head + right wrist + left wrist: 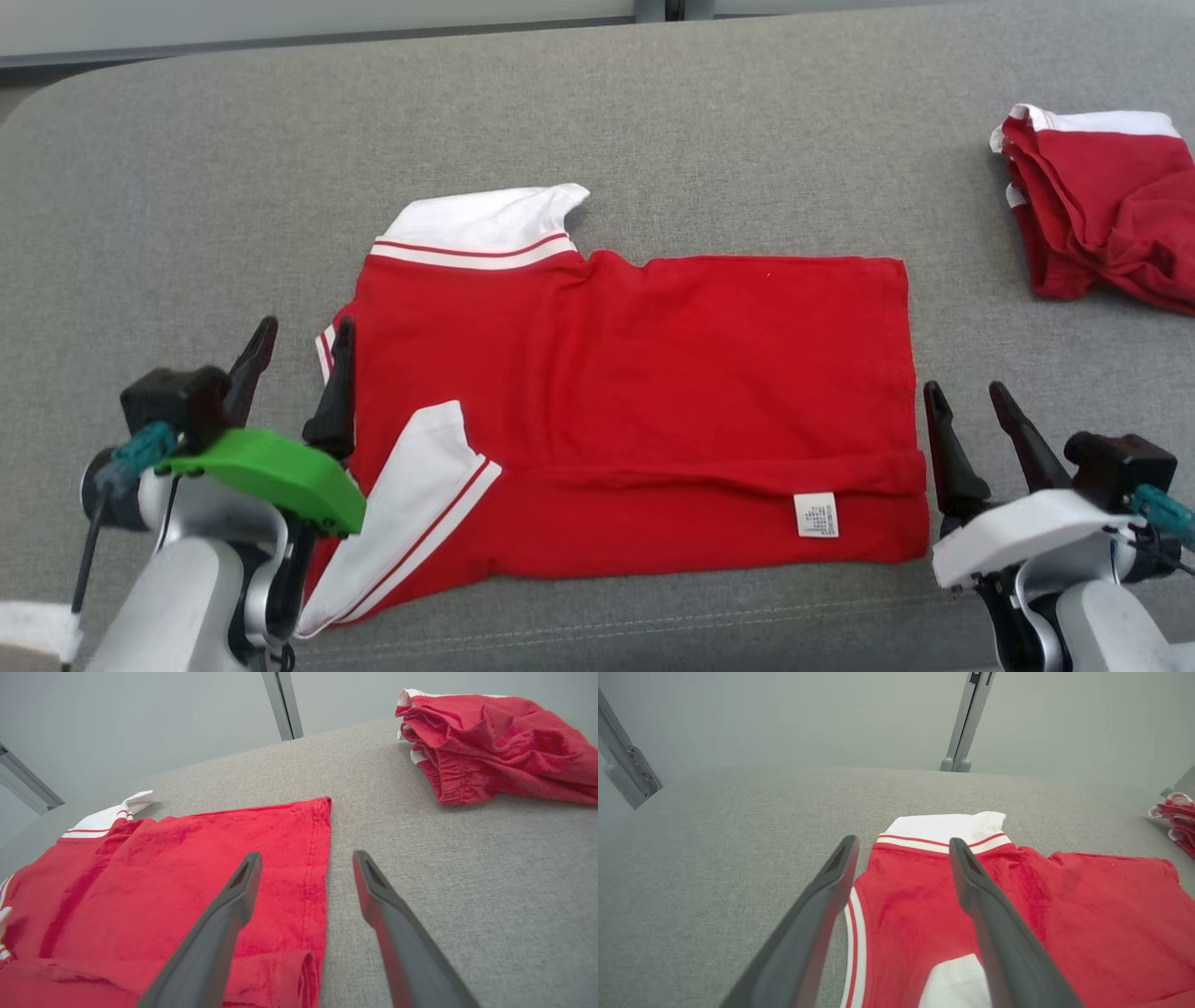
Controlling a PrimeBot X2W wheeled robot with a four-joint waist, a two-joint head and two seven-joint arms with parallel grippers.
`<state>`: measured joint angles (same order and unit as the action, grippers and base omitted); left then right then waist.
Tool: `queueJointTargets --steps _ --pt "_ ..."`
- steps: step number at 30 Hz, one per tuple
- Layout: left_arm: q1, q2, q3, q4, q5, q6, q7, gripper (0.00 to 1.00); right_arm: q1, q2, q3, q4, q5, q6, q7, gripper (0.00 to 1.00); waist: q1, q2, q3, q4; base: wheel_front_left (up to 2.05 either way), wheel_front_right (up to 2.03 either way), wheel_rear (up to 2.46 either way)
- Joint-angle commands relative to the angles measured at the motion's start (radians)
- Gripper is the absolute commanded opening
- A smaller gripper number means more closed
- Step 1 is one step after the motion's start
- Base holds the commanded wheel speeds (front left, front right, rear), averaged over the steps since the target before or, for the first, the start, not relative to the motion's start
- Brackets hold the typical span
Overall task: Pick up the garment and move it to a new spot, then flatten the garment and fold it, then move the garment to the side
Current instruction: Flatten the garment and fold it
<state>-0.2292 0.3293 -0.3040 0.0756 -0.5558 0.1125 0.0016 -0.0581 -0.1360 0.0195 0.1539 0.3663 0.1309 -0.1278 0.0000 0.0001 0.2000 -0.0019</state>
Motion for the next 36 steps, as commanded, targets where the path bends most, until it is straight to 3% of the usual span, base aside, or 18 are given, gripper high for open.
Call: queueJointTargets --steps 1,11,17,29,36 --pt "-0.041 0.011 -0.01 0.012 0.008 -0.013 0.02 1.0 -0.028 -0.006 0.006 0.006 0.007 -0.001 0.002 1.0 0.0 -0.0001 0.021 -0.011 0.0 0.0 0.0" --pt "-0.375 -0.011 -0.078 0.219 -0.053 -0.161 0.211 1.0 -0.228 -0.068 0.094 0.103 0.044 -0.001 0.012 1.0 0.0 -0.0001 0.146 -0.051 0.0 0.0 0.0" --pt "-0.561 -0.018 -0.102 0.386 -0.121 -0.221 0.33 1.0 -0.363 -0.088 0.156 0.186 0.082 -0.001 0.0 1.0 0.0 -0.0001 0.227 -0.075 0.0 0.0 0.0" --pt "-0.863 0.054 -0.124 0.634 -0.259 -0.244 0.591 1.0 -0.598 -0.11 0.289 0.317 0.167 0.0 0.002 1.0 0.0 -0.0001 0.343 -0.117 0.0 0.0 0.0" --pt "-0.912 0.07 -0.145 0.696 -0.335 -0.245 0.714 1.0 -0.653 -0.131 0.355 0.366 0.224 -0.001 0.002 1.0 0.0 -0.0001 0.355 -0.132 0.0 0.0 0.0"
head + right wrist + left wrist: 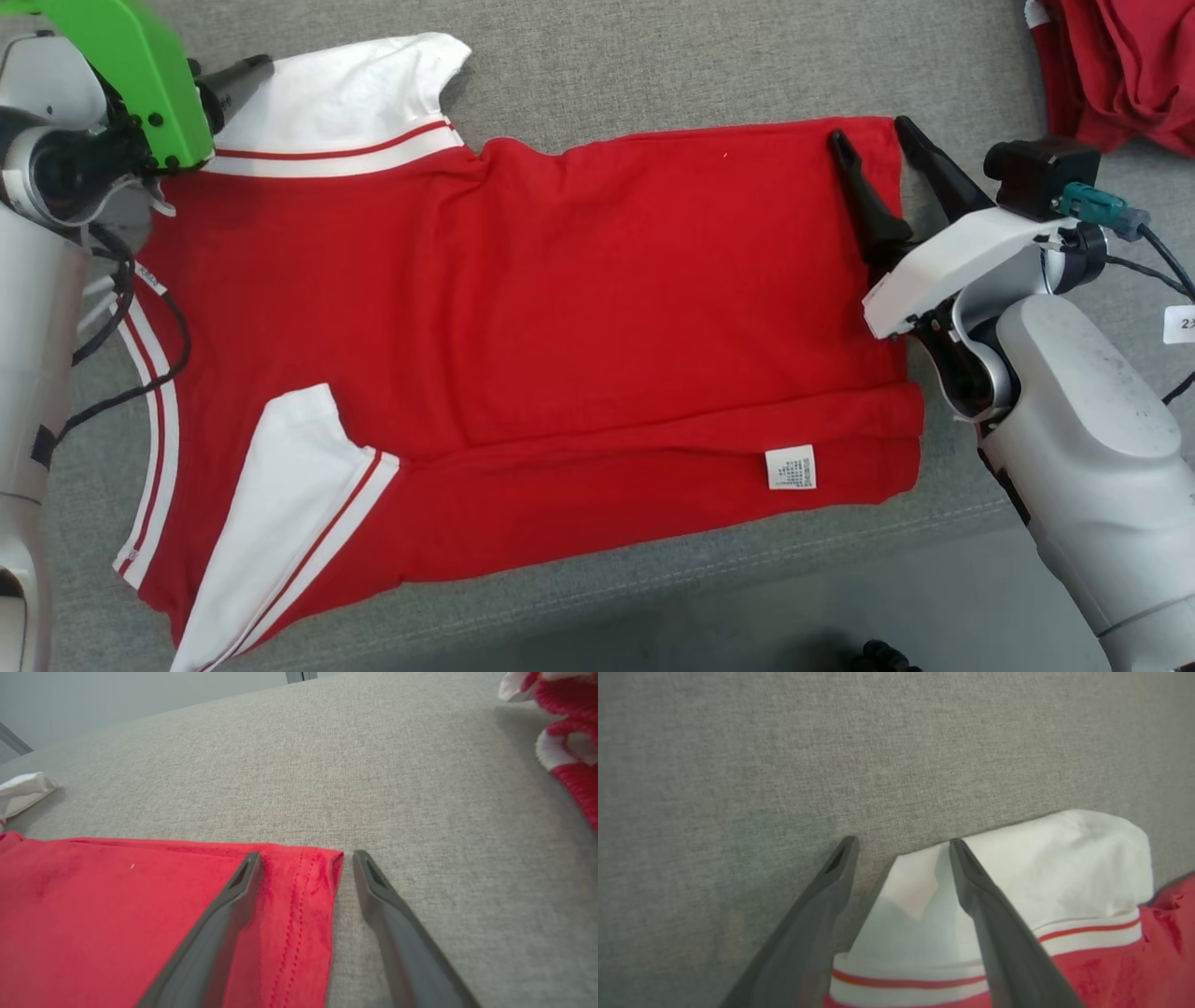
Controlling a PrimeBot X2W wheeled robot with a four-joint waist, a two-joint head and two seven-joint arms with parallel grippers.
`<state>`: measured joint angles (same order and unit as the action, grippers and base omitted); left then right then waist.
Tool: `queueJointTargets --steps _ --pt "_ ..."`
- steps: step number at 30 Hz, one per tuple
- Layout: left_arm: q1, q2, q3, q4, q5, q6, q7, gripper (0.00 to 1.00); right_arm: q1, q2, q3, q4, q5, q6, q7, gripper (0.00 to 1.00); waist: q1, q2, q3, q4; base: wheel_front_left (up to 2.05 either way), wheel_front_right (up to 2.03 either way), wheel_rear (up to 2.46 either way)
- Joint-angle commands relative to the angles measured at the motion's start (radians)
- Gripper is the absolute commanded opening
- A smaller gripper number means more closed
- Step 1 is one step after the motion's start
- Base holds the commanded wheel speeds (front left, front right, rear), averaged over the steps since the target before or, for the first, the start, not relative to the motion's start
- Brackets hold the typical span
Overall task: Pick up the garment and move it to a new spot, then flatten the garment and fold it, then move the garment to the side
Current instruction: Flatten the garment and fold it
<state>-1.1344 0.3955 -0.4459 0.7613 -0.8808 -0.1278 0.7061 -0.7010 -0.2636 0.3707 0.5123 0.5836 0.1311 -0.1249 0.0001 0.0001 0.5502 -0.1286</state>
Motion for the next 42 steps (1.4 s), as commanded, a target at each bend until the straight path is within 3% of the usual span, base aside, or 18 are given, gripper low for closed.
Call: queueJointTargets --steps 1,8,9,10,11,12,13,28,36,42 --pt "-0.007 0.002 -0.003 0.012 -0.022 -0.004 0.02 1.0 -0.014 -0.008 0.012 0.015 0.013 -0.001 -0.001 1.0 -0.0001 -0.0001 0.006 -0.006 0.0 0.0 0.0" --pt "-0.011 0.007 -0.023 0.041 -0.04 -0.002 0.078 1.0 -0.044 -0.014 0.066 0.05 0.065 -0.001 0.029 1.0 -0.0001 -0.0001 0.007 -0.006 0.0 0.0 0.0" --pt "-0.012 0.005 -0.025 0.051 -0.045 -0.001 0.09 0.89 -0.048 -0.013 0.079 0.056 0.074 -0.001 0.041 0.82 -0.0001 -0.0001 0.007 -0.006 0.0 0.0 0.0" --pt "-0.012 0.003 -0.027 0.056 -0.046 -0.001 0.097 0.62 -0.05 -0.013 0.089 0.059 0.085 -0.001 0.048 0.49 -0.0001 -0.0001 0.006 -0.006 0.0 0.0 0.0" --pt "-0.015 0.002 -0.031 0.056 -0.042 -0.001 0.095 0.39 -0.053 -0.015 0.097 0.06 0.094 0.0 0.05 0.35 -0.0001 -0.0001 0.005 -0.006 0.0 0.0 0.0" --pt "-0.017 0.002 -0.033 0.055 -0.038 -0.001 0.087 0.0 -0.058 -0.018 0.104 0.061 0.102 0.0 0.051 0.09 -0.0001 -0.0001 0.005 -0.006 0.0 0.0 0.0" --pt "-0.018 0.0 -0.034 0.058 -0.038 -0.001 0.084 0.0 -0.062 -0.021 0.111 0.063 0.109 0.0 0.051 0.0 -0.0001 -0.0001 0.004 -0.005 0.0 0.0 0.0" --pt "-0.01 -0.004 -0.007 -0.011 -0.129 -0.003 0.039 0.0 -0.054 -0.116 0.184 -0.029 0.17 -0.001 -0.008 0.0 -0.0001 -0.0001 -0.058 0.015 0.0 0.0 0.0" --pt "0.116 0.04 -0.026 -0.242 -0.239 -0.004 -0.019 0.0 0.037 -0.236 0.251 -0.152 0.186 -0.001 -0.032 0.0 -0.0001 -0.0001 -0.113 0.065 0.0 0.0 0.0" --pt "0.277 0.113 -0.021 -0.441 -0.308 -0.004 -0.09 0.0 0.121 -0.339 0.299 -0.224 0.186 -0.001 -0.05 0.0 -0.0001 -0.0001 -0.147 0.103 0.0 0.0 0.0"
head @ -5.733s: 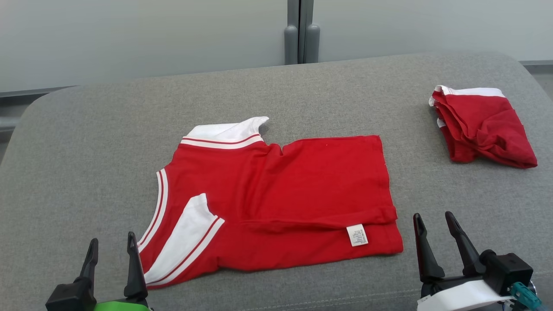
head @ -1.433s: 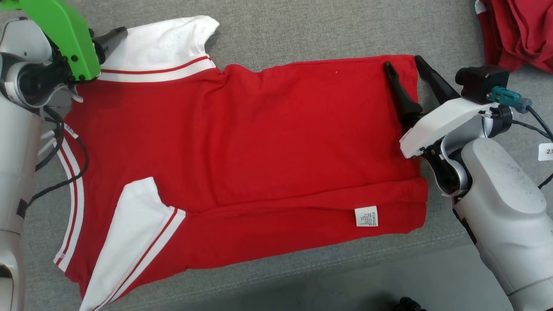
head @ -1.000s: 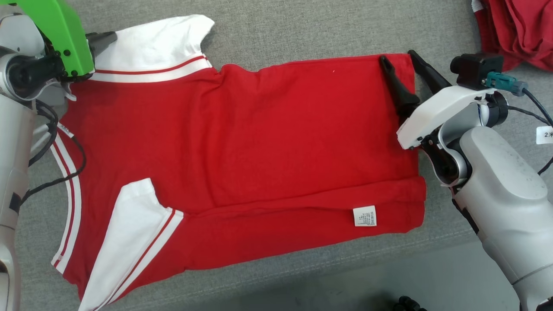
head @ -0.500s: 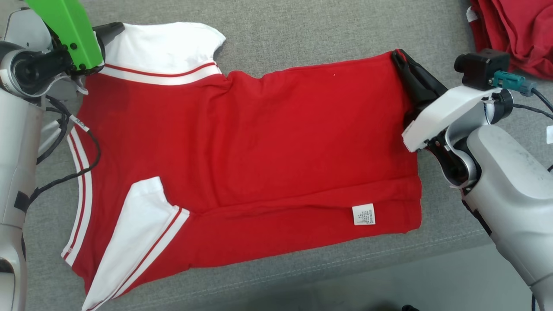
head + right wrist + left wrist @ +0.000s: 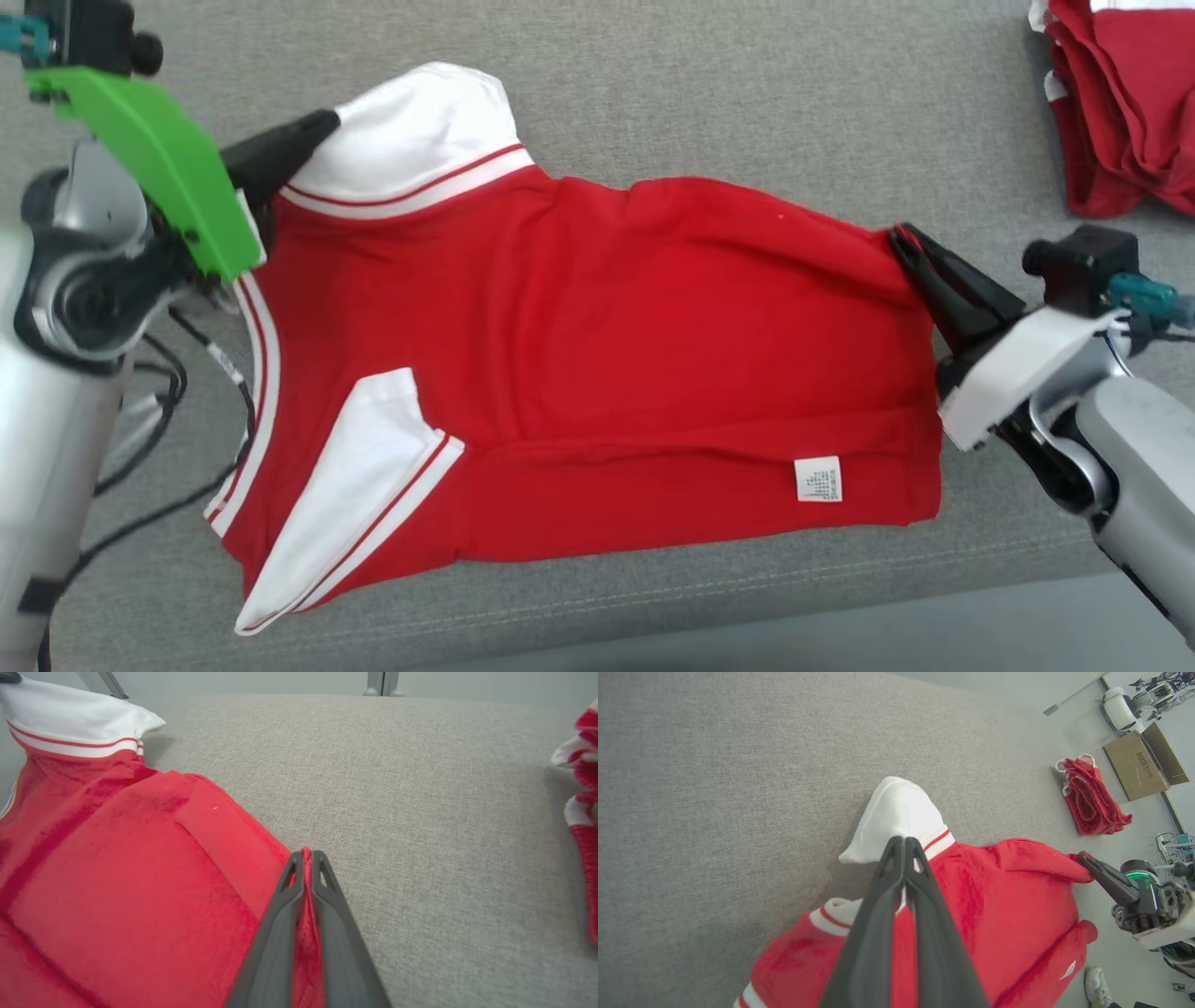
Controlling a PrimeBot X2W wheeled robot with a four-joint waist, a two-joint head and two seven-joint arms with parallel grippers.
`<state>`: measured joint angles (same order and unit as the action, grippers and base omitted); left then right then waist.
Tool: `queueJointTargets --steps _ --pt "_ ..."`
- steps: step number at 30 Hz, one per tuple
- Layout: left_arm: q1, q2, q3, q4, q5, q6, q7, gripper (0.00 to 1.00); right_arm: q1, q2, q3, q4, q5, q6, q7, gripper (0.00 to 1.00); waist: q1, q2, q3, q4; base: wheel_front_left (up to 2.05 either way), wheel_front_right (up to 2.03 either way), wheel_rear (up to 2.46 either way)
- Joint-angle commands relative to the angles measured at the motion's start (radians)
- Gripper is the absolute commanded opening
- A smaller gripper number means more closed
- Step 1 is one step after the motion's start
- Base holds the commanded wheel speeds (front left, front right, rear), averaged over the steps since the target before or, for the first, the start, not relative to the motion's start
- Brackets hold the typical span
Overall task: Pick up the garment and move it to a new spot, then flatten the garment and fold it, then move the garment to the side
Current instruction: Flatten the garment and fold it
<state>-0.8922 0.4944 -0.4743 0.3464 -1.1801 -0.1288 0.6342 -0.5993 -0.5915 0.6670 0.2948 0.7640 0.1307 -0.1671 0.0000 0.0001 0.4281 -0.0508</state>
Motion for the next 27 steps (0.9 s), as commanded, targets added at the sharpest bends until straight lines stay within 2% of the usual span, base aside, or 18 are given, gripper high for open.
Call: queueJointTargets --steps 1,7,11,16,23,27 --pt "0.065 0.024 0.01 -0.059 -0.025 -0.003 -0.033 0.0 0.034 -0.027 0.008 -0.011 0.009 0.0 -0.009 0.0 0.0 -0.0001 -0.031 0.032 0.0 0.0 0.0" --pt "0.247 0.092 0.04 -0.257 -0.065 -0.003 -0.151 0.0 0.086 -0.089 0.022 -0.063 0.01 -0.001 -0.036 0.0 0.0 -0.0001 -0.043 0.053 0.0 0.0 0.0" --pt "0.337 0.116 0.05 -0.34 -0.066 -0.003 -0.22 0.0 0.106 -0.11 0.025 -0.08 -0.032 -0.001 -0.06 0.0 0.0 -0.0001 -0.048 0.057 0.0 0.0 0.0" --pt "0.491 0.153 0.06 -0.433 -0.068 -0.003 -0.316 0.0 0.14 -0.136 0.015 -0.071 -0.146 -0.001 -0.081 0.0 0.0 -0.0001 -0.057 0.062 0.0 0.0 0.0" --pt "0.674 0.148 0.081 -0.49 -0.078 -0.002 -0.435 0.0 0.21 -0.125 -0.062 -0.04 -0.341 -0.001 -0.097 0.0 0.0 -0.0001 -0.072 0.071 0.0 0.0 0.0" --pt "0.748 0.13 0.088 -0.503 -0.089 -0.001 -0.483 0.0 0.257 -0.084 -0.139 -0.052 -0.44 -0.001 -0.099 0.0 0.0 -0.0001 -0.084 0.082 0.0 0.0 0.0"
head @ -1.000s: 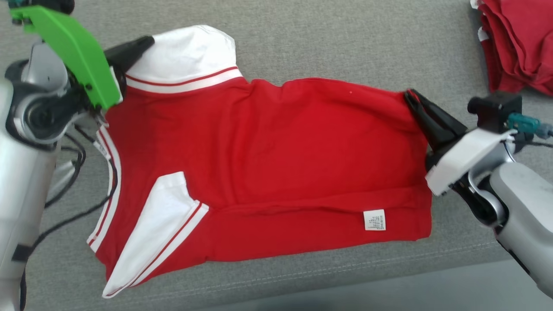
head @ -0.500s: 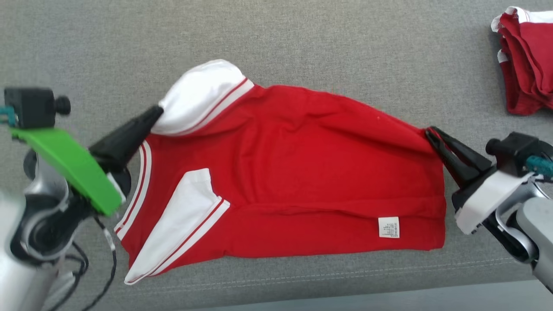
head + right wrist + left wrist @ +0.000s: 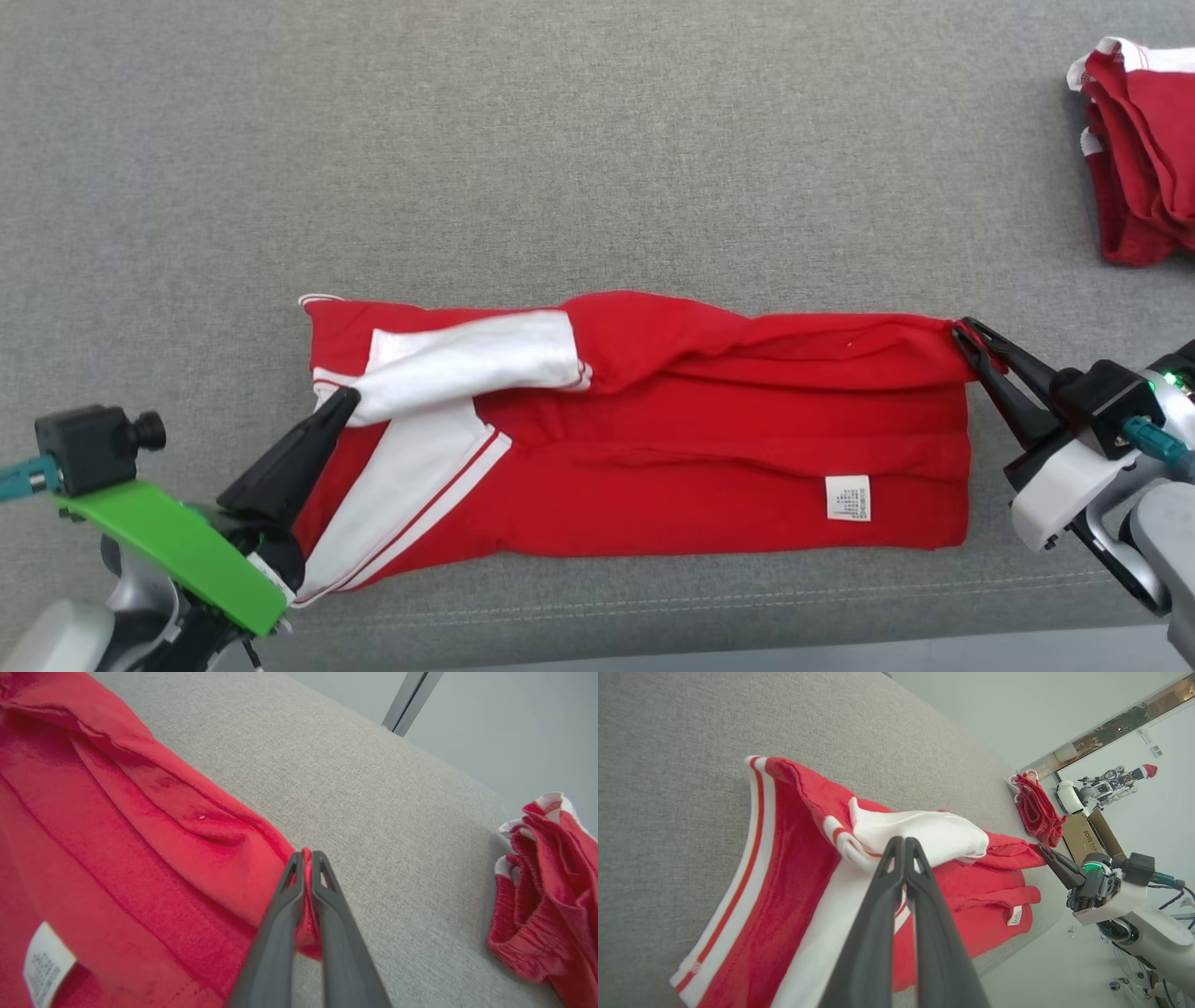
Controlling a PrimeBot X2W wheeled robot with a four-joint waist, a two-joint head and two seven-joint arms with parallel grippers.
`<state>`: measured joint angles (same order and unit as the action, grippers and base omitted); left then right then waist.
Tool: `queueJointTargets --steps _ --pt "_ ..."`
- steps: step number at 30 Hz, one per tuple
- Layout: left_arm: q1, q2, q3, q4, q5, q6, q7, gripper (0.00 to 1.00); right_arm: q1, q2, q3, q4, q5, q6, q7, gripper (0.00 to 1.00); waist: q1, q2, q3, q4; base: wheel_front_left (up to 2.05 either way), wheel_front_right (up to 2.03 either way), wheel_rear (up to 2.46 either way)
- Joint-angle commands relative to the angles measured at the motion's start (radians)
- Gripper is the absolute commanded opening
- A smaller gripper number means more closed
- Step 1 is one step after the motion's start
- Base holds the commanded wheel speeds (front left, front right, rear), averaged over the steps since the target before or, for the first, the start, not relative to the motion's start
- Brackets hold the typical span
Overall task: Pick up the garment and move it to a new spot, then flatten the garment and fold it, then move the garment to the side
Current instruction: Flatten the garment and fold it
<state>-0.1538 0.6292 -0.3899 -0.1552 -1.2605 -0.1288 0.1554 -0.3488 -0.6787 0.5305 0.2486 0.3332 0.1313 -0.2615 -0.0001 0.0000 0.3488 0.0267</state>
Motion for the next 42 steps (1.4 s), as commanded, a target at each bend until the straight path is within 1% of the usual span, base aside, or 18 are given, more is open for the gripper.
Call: queueJointTargets --steps 1,4,8,13,15,16,17,18,19,20,21,25,26,29,32,36,39,42 --pt "0.025 -0.01 0.006 -0.003 -0.012 0.001 -0.015 0.0 0.022 0.015 -0.029 -0.021 -0.038 -0.001 -0.005 0.0 0.0001 0.0 -0.007 0.007 0.0 0.0 0.0" --pt "0.07 -0.021 0.01 -0.001 -0.023 0.008 -0.04 0.0 0.088 0.063 -0.104 -0.067 -0.093 -0.001 -0.005 0.0 0.0001 0.0 -0.018 0.011 0.0 0.0 0.0" --pt "0.113 -0.041 0.003 0.006 -0.037 0.008 -0.061 0.0 0.178 0.111 -0.163 -0.116 -0.138 -0.001 -0.005 0.0 0.0001 0.0 -0.03 0.014 0.0 0.0 0.0" --pt "0.15 -0.061 0.01 0.039 -0.052 0.013 -0.085 0.0 0.247 0.152 -0.191 -0.145 -0.127 -0.001 -0.005 0.0 0.0001 0.0 -0.045 0.013 0.0 0.0 0.0" --pt "0.156 -0.069 0.01 0.06 -0.063 0.012 -0.089 0.0 0.273 0.159 -0.191 -0.129 -0.112 -0.001 -0.005 0.0 0.0001 0.0 -0.053 0.014 0.0 0.0 0.0" --pt "0.157 -0.073 0.008 0.071 -0.068 0.011 -0.088 0.0 0.282 0.175 -0.203 -0.117 -0.088 -0.001 -0.005 0.0 0.0001 0.0 -0.057 0.013 0.0 0.0 0.0" --pt "0.156 -0.077 0.004 0.085 -0.071 0.011 -0.085 0.27 0.29 0.182 -0.201 -0.095 -0.075 -0.001 -0.005 0.0 0.0001 0.0 -0.061 0.013 0.0 0.0 0.0" --pt "0.153 -0.08 0.002 0.099 -0.067 0.016 -0.085 0.7 0.289 0.187 -0.193 -0.094 -0.062 -0.001 -0.005 0.11 0.0001 0.0 -0.066 0.013 0.0 0.0 0.0" --pt "0.146 -0.085 0.003 0.111 -0.058 0.02 -0.096 1.0 0.288 0.211 -0.203 -0.09 -0.02 -0.002 -0.005 0.22 0.0001 0.0 -0.071 0.013 0.0 0.0 0.0" --pt "0.139 -0.095 0.004 0.124 -0.056 0.019 -0.104 1.0 0.298 0.224 -0.21 -0.077 0.009 -0.001 -0.005 1.0 0.0001 0.0 -0.077 0.013 0.0 0.0 0.0" --pt "0.135 -0.099 0.002 0.135 -0.049 0.019 -0.111 1.0 0.305 0.228 -0.217 -0.068 0.027 -0.002 -0.005 1.0 0.0001 0.0 -0.084 0.012 0.0 0.0 0.0" --pt "0.118 -0.115 -0.003 0.165 0.003 0.029 -0.157 1.0 0.314 0.283 -0.248 -0.08 0.145 -0.001 -0.005 1.0 0.0001 0.0 -0.106 0.009 0.0 0.0 0.0" --pt "0.118 -0.115 -0.003 0.165 0.003 0.029 -0.157 1.0 0.314 0.283 -0.248 -0.08 0.145 -0.001 -0.005 1.0 0.0001 0.0 -0.106 0.009 0.0 0.0 0.0" --pt "0.107 -0.129 0.001 0.183 0.059 0.051 -0.209 1.0 0.325 0.313 -0.287 -0.108 0.198 -0.001 -0.005 1.0 0.0001 0.0 -0.124 0.005 0.0 0.0 0.0" --pt "0.084 -0.141 0.016 0.196 0.136 0.102 -0.29 1.0 0.331 0.357 -0.346 -0.129 0.223 -0.001 -0.005 1.0 0.0001 0.0 -0.142 0.001 0.0 0.0 0.0" --pt "0.057 -0.166 0.033 0.196 0.25 0.199 -0.377 1.0 0.322 0.417 -0.418 -0.152 0.202 -0.001 -0.005 1.0 0.0001 0.0 -0.171 -0.006 0.0 0.0 0.0" --pt "0.043 -0.182 0.059 0.184 0.336 0.268 -0.406 1.0 0.306 0.449 -0.442 -0.157 0.17 -0.001 -0.005 1.0 0.0001 0.0 -0.192 -0.012 0.0 0.0 0.0" --pt "0.038 -0.199 0.077 0.163 0.425 0.326 -0.416 1.0 0.296 0.469 -0.448 -0.155 0.138 -0.001 -0.004 1.0 0.0001 0.0 -0.217 -0.018 0.0 0.0 0.0"
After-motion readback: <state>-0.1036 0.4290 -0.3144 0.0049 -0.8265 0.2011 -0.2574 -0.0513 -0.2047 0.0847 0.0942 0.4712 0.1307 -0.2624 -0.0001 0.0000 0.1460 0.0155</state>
